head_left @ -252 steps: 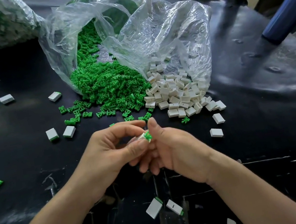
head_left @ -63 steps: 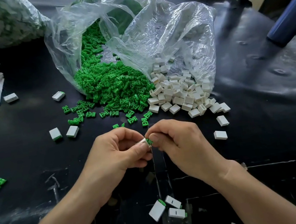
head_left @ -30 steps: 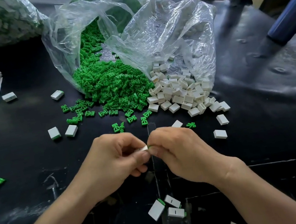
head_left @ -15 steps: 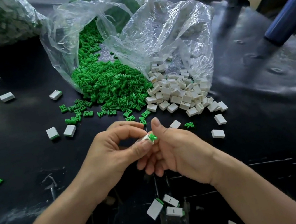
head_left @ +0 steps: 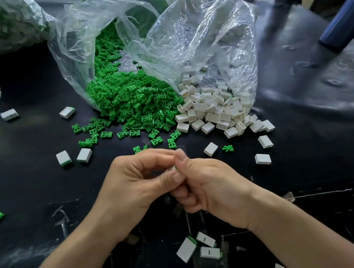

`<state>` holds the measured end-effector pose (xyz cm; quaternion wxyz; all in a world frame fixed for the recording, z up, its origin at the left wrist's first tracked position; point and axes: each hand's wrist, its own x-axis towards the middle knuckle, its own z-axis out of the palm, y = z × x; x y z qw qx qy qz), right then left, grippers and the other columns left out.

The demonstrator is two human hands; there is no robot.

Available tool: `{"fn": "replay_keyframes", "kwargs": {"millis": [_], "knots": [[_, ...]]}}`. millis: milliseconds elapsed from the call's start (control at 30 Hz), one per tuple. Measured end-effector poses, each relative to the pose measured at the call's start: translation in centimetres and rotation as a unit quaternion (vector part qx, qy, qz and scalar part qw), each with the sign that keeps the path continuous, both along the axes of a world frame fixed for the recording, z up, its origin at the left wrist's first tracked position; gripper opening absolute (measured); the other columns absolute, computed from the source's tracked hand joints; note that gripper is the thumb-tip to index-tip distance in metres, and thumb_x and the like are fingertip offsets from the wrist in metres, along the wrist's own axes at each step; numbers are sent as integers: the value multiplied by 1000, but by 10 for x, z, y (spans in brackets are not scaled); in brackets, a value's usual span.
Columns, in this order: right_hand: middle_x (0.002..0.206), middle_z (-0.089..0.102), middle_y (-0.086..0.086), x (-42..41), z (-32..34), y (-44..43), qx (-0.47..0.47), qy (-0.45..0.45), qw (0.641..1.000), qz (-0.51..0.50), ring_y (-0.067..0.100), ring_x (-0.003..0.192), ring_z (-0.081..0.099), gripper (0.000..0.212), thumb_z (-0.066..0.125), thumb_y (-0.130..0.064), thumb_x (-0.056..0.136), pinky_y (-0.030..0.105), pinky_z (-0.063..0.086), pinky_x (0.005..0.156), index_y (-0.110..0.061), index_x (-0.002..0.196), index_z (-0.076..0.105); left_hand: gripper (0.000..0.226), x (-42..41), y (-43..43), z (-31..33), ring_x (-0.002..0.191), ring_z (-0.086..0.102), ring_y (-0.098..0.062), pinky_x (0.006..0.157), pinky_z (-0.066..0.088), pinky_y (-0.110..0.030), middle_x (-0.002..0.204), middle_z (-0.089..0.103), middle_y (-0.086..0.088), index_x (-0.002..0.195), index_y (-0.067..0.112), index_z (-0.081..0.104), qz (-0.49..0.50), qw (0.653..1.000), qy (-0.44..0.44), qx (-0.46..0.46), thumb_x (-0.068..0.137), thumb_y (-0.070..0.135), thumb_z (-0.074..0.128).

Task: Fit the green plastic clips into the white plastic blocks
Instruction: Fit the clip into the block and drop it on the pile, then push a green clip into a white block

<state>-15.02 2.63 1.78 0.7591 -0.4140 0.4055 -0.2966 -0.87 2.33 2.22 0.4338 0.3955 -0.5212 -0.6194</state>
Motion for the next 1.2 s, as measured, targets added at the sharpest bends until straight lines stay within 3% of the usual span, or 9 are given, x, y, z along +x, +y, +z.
{"fn": "replay_keyframes", "kwargs": {"millis": [67,200,367,567,733,833,1000,1100,1200], "knots": [[51,45,-7,0,0,-1,1,-2,1000,18,6,47,37,45,44,-55,73,17,31,45,-13,72,58,18,1,0,0,51,63,-22,51,54,-27,78,71,-10,77,3,74,-1,1000,3,3,60,8,68],[56,47,-5,-3,2,-5,8,-12,999,48,6,49,38,53,35,-56,78,18,31,47,-17,103,60,19,3,-1,0,51,62,-28,53,53,-29,60,65,-17,85,3,74,-21,1000,1,2,68,11,68],[54,50,-6,-5,2,-5,-8,7,999,33,6,48,41,41,40,-53,76,17,32,46,-13,72,52,19,6,-2,-1,58,64,-32,60,53,-30,68,67,-21,88,8,75,-29,1000,-10,-2,74,11,63],[55,50,-8,-6,0,-5,-45,39,998,36,5,49,41,47,43,-58,73,15,32,46,-12,81,52,23,4,-2,0,60,66,-26,61,53,-24,72,71,-16,85,13,76,-35,999,9,3,73,10,58],[57,50,-9,-7,0,-6,-71,70,994,48,4,50,42,70,43,-58,73,14,33,46,2,106,55,20,3,-2,1,65,67,-29,62,54,-25,86,72,-15,80,14,77,-25,999,20,11,69,9,62],[59,51,-8,-8,0,-5,-84,79,992,53,4,51,43,71,41,-58,74,14,34,47,6,103,55,23,4,-2,-1,67,67,-29,62,55,-26,89,73,-11,82,10,76,-5,999,21,28,68,9,59],[59,55,-9,-5,4,-2,-111,108,987,43,5,52,46,40,36,-57,75,16,34,49,-22,72,56,22,1,1,4,61,61,-35,59,55,-30,78,65,-31,79,13,77,-12,1000,6,11,69,9,58],[57,52,-12,-5,1,-1,-137,138,980,33,2,51,44,40,35,-58,75,13,35,50,-22,70,53,22,2,1,1,57,64,-36,58,55,-30,72,61,-37,86,4,73,-8,999,15,38,68,10,64],[57,46,-14,-4,-1,-1,-145,150,977,31,-1,50,39,54,35,-57,74,11,34,51,-9,81,57,21,2,0,-2,63,68,-32,60,55,-27,84,70,-24,81,-1,72,5,997,25,68,62,8,67]]}}
